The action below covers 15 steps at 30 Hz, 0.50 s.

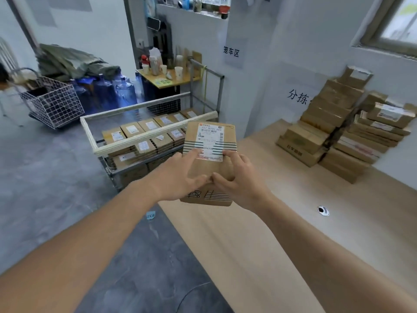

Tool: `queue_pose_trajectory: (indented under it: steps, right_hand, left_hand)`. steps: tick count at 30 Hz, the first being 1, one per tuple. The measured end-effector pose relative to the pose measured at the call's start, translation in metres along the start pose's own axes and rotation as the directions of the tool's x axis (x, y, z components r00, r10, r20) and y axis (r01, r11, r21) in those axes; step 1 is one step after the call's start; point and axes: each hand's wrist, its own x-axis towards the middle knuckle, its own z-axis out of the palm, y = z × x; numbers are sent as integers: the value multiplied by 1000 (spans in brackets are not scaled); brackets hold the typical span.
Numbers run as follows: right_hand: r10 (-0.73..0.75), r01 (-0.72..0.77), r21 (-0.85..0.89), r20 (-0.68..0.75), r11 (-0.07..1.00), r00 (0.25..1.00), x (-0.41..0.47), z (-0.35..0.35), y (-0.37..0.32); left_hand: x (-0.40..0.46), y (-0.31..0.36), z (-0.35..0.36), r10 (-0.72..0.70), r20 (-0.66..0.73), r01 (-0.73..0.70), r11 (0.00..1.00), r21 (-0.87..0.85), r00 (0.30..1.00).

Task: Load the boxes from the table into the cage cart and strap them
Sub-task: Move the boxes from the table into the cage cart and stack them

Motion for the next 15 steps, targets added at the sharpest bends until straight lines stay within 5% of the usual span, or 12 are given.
queue_pose_trajectory:
  steps: [15]
  right_hand:
    - [-2,0,23,115,1000,993,156,202,-149]
  left_hand:
    - [23,-265,-116,-102,32,102,995,-1,994]
